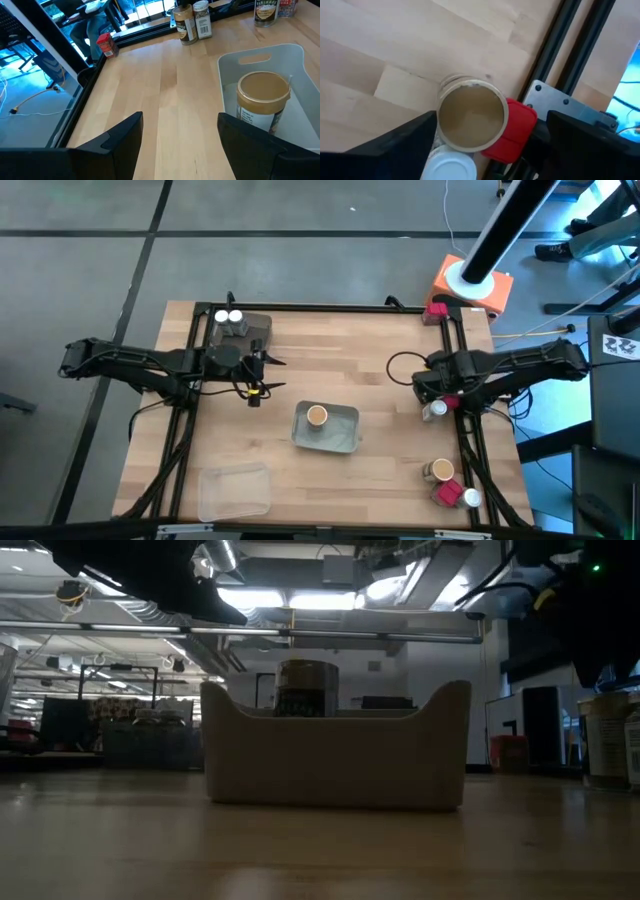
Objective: Sort spices by type
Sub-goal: Put the top gold seasoning bottle into the gray bin
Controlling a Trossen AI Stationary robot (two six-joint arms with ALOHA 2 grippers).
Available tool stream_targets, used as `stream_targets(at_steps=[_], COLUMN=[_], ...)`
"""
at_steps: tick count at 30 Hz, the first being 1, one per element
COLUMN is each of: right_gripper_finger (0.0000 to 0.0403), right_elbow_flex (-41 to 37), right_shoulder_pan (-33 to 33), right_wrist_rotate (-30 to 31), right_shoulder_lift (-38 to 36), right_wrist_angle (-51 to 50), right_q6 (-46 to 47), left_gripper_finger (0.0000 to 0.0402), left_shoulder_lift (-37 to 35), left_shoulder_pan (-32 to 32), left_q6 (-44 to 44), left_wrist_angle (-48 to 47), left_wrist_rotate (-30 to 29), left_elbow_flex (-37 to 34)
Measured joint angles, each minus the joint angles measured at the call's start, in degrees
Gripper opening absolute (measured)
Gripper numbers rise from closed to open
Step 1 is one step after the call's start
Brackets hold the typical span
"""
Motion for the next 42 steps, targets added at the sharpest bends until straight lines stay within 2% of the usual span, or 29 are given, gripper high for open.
stream_targets(at_steps=[5, 12, 22, 30, 42], right_gripper_finger=[0.0352, 0.0353, 0.0353, 0.0353, 0.0353], right_elbow_flex=[0.0, 0.0, -1.4, -6.1, -6.3], right_shoulder_pan=[-0.3, -0.2, -0.2, -0.2, -0.2], right_wrist_rotate=[-0.2, 0.4, -0.3, -2.4, -5.9], right_shoulder_lift=[0.0, 0.1, 0.1, 0.1, 0.2], right_wrist_angle=[0.7, 5.0, 3.3, 6.6, 11.0], right_q6=[-1.3, -1.4, 0.2, 0.2, -0.2], left_gripper_finger=[0.0239, 0.0239, 0.0239, 0.0239, 0.0239], left_shoulder_lift=[0.0, 0.0, 0.0, 0.0, 0.0], left_shoulder_pan=[0.0, 0.0, 0.0, 0.0, 0.0], left_q6=[0.3, 0.4, 0.3, 0.4, 0.4], left_wrist_angle=[0.1, 0.2, 0.1, 0.2, 0.2], left_wrist_rotate=[0.0, 0.0, 0.0, 0.0, 0.0], left_elbow_flex=[0.0, 0.0, 0.0, 0.0, 0.0])
